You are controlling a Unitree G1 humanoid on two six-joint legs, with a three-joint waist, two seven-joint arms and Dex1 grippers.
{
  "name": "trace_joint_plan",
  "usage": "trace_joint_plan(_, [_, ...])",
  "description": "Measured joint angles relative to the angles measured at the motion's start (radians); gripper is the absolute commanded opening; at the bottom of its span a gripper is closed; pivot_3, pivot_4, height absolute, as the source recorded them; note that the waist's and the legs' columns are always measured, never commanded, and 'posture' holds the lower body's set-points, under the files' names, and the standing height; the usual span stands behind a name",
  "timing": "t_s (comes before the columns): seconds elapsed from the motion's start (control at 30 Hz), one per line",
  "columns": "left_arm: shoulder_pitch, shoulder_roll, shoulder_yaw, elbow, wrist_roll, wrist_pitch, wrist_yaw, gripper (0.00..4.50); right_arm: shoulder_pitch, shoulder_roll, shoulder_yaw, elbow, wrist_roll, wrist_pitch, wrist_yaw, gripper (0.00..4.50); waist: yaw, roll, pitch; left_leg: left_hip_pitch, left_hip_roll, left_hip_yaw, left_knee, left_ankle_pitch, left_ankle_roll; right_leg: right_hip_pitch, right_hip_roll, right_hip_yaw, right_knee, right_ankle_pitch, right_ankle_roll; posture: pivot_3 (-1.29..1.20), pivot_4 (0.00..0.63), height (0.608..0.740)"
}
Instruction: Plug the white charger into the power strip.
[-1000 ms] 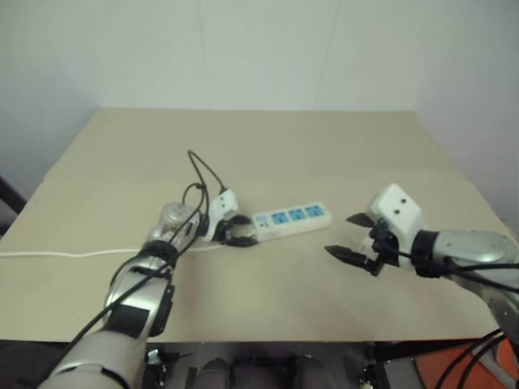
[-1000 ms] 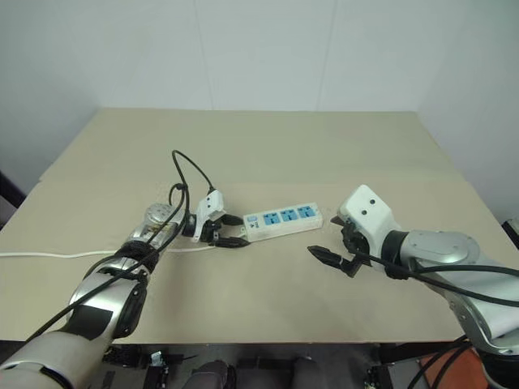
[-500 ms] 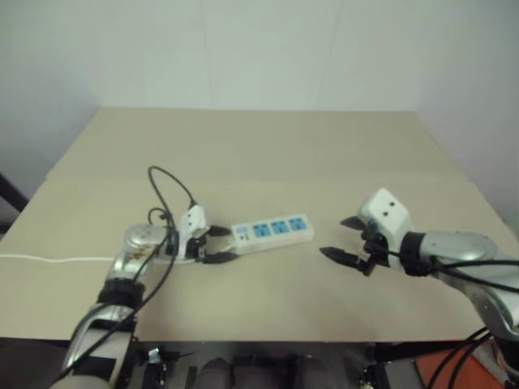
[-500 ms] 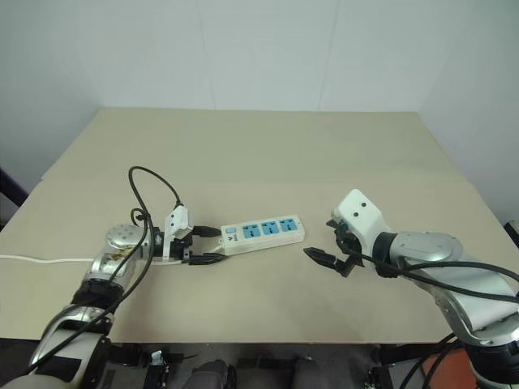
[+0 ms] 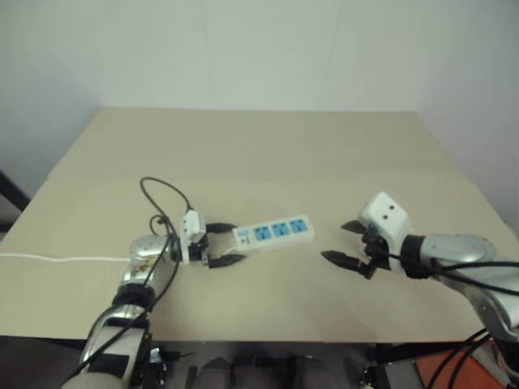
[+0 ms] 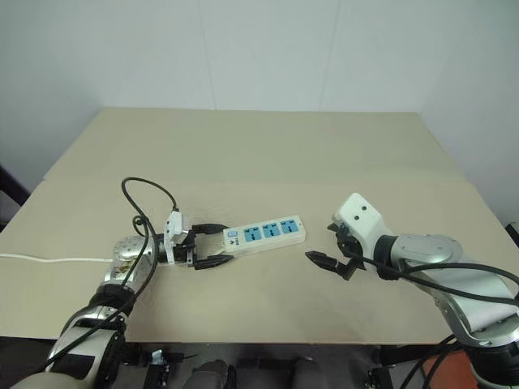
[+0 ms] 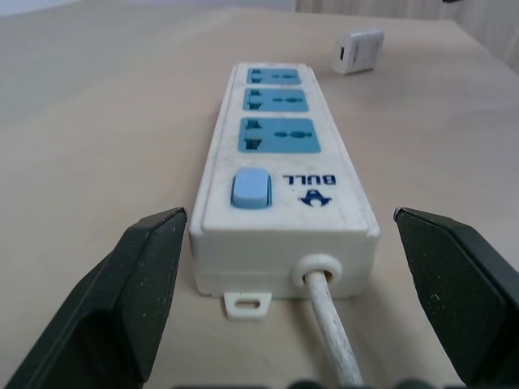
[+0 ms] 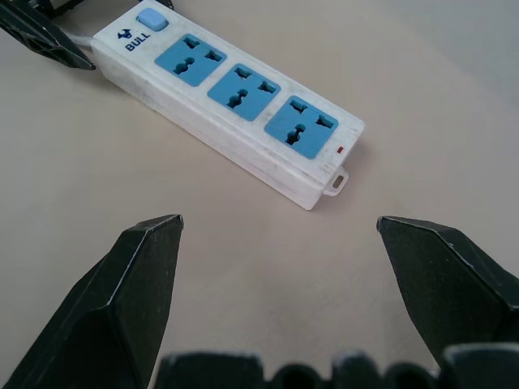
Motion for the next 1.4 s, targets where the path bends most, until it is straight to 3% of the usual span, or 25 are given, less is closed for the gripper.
trace_joint_plan(0.73, [-0.112, -0.091, 0.033, 0.279, 0.032, -0.218, -0.029, 4.46, 0.012, -0.017, -0.026, -0.017, 0.001, 0.0, 0.001, 4.5, 0.001, 0.0, 0.0, -0.001, 0.0, 0.0, 0.0, 0.0, 0.0, 0.0, 0.0, 0.0, 0.0, 0.0, 0.0, 0.0, 0.15, 0.74])
trace_joint_plan(0.9, [-0.113, -0.091, 0.036, 0.293, 0.054, -0.259, -0.008, 3.29, 0.012, -0.017, -0.026, -0.021, 0.001, 0.0, 0.001, 4.5, 0.001, 0.0, 0.0, 0.0, 0.0, 0.0, 0.0, 0.0, 0.0, 0.0, 0.0, 0.0, 0.0, 0.0, 0.0, 0.0, 0.15, 0.74])
trace_joint_plan(1.1, [-0.113, -0.091, 0.029, 0.298, 0.074, -0.278, 0.004, 3.29, 0.002, -0.021, -0.026, -0.026, 0.012, 0.023, 0.002, 4.5, 0.001, 0.0, -0.001, 0.002, 0.0, 0.0, 0.0, 0.0, 0.0, 0.002, 0.0, 0.0, 0.0, 0.0, 0.0, 0.0, 0.15, 0.74])
trace_joint_plan(1.23, [-0.113, -0.088, 0.028, 0.293, 0.079, -0.272, 0.006, 3.29, -0.07, -0.066, -0.017, -0.02, 0.053, 0.114, 0.022, 4.5, 0.0, 0.0, -0.001, 0.002, 0.0, 0.0, 0.0, 0.0, 0.0, 0.001, 0.0, 0.0, 0.0, 0.0, 0.0, 0.0, 0.15, 0.74])
trace_joint_plan(1.4, [-0.115, -0.081, 0.015, 0.265, 0.082, -0.226, -0.021, 3.29, -0.327, -0.233, 0.12, 0.066, 0.059, 0.281, 0.105, 4.5, -0.003, 0.0, -0.001, 0.001, 0.001, -0.001, 0.0, 0.0, 0.0, 0.001, 0.0, -0.001, -0.001, 0.0, 0.0, 0.0, 0.15, 0.74])
